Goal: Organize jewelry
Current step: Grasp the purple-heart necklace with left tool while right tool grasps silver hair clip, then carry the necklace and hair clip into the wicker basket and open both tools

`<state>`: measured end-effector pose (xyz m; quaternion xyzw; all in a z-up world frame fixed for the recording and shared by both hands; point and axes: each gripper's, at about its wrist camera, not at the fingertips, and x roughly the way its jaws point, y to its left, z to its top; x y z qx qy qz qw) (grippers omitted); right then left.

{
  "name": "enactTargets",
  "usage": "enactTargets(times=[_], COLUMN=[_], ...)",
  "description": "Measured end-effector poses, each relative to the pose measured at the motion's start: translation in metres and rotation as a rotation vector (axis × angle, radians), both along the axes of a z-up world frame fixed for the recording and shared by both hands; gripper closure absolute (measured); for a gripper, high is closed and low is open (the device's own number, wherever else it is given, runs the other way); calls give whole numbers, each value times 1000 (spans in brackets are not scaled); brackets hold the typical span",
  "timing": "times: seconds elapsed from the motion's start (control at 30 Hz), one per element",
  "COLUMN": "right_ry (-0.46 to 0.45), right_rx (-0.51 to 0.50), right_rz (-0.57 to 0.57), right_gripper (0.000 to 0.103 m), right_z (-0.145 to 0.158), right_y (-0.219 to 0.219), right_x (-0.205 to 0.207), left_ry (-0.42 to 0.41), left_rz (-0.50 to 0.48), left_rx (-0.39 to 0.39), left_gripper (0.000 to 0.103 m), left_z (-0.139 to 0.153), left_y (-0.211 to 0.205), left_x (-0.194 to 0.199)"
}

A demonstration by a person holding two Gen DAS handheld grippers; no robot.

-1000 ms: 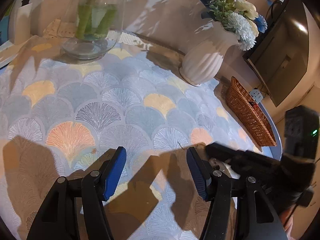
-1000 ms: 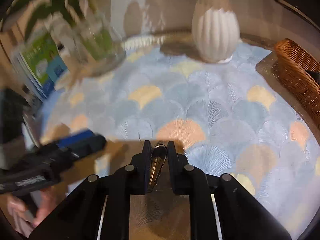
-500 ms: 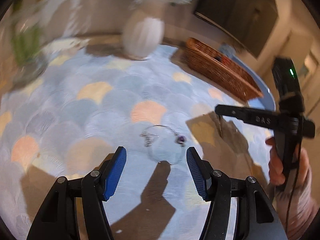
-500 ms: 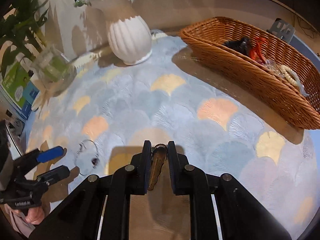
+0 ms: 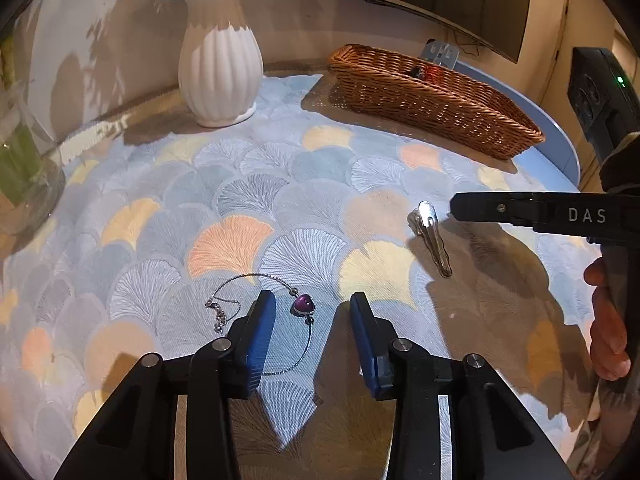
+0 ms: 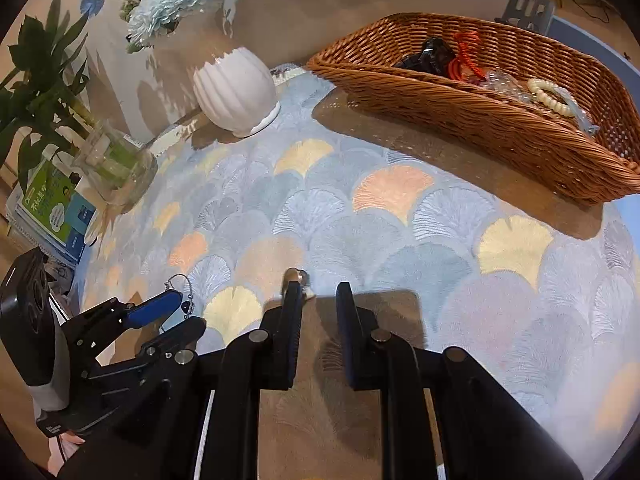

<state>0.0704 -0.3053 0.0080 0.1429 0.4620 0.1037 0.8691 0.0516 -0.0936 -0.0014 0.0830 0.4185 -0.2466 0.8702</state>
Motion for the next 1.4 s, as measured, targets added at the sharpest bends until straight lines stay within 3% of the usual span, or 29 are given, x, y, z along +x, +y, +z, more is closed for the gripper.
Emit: enactTargets(times=[0.23, 0.37, 0.43, 0.5, 0.57, 0.7, 0.77, 1.0, 1.2, 1.27, 1.4], right_ry=[-13, -53, -63, -82, -95, -72, -68, -92, -106, -109, -108], right_rx=[-86, -35, 14, 39, 103, 141, 101, -217, -304, -330, -290], right_rz=[36, 20, -7, -43, -67, -60, -29, 63, 90, 87, 92], right_gripper=[81, 79, 76, 74, 67, 66, 66, 66, 67, 78, 79], right_z=[-8, -12, -10, -7, -6, -9, -9, -9, -10, -10, -7], right_y=[35, 27, 16, 5, -6, -8, 4, 60, 71, 72, 66], right_x=[10, 5, 3, 0, -2, 1, 3, 4, 6, 5, 2], left_ry=[-7, -15, -23, -28, -24, -1, 0, -14, -37, -48, -49], left_rz=[-13, -11, -17, -25, -20, -19, -17, -21, -23, -25, -26], left_rx=[-2, 10, 17, 17, 8, -31, -34, -11, 18, 32, 33], left_gripper=[64, 64, 73, 90, 92, 92, 92, 92, 92, 92, 93], left_z=[0, 0, 0, 0, 0, 0, 0, -1, -1, -2, -1], left_y=[-3, -6, -8, -9, -7, -1, -1, -4, -8, -10, -9], left_x=[-1, 0, -1, -1, 0, 4, 3, 1, -2, -2, -2])
